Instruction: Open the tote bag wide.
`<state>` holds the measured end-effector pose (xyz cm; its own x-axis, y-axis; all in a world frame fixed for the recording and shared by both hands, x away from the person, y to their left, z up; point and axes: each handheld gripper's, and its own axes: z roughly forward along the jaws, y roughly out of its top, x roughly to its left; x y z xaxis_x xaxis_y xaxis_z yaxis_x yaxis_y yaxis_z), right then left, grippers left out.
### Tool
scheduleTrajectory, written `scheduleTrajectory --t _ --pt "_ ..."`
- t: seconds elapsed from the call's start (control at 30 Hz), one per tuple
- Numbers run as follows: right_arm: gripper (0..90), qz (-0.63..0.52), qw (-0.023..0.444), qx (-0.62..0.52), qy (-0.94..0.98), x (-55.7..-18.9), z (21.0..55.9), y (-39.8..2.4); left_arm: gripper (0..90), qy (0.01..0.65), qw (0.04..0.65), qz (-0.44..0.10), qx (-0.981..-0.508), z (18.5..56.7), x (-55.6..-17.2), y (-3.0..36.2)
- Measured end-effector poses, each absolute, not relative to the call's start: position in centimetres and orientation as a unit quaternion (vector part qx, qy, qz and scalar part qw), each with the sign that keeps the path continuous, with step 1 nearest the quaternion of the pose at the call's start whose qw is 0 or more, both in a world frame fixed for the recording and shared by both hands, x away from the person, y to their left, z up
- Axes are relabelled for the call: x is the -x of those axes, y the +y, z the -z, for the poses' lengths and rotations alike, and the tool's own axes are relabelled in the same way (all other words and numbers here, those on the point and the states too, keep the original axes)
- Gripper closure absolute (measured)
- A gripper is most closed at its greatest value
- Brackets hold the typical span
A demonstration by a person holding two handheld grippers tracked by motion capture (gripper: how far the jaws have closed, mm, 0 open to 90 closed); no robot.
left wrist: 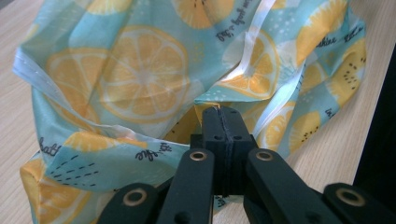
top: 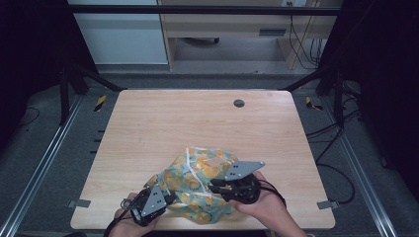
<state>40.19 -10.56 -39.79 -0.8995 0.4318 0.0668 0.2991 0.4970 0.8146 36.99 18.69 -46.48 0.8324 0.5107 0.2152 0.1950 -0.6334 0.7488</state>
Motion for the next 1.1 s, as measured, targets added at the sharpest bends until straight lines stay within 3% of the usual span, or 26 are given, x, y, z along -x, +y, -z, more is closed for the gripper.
scheduleTrajectory --t 0.3,0.37,0.53,1.1 --pt "68.3 -0.418 0.044 -0.219 0.88 -40.7 42.0 -8.1 90.0 0.199 0.386 -0.211 -0.876 46.3 -36.8 18.6" --pt "77.9 -0.415 0.043 -0.218 0.882 -40.6 42.2 -8.0 90.0 0.198 0.386 -0.211 -0.876 46.3 -36.8 18.6" --pt "89.2 -0.422 0.038 -0.222 0.878 -40.9 42.0 -7.8 90.0 0.183 0.374 -0.214 -0.884 46.4 -36.6 18.3" --pt "90.0 -0.486 0.055 -0.243 0.838 -43.2 37.8 -9.8 90.0 0.156 0.323 -0.211 -0.909 47.1 -36.2 17.4"
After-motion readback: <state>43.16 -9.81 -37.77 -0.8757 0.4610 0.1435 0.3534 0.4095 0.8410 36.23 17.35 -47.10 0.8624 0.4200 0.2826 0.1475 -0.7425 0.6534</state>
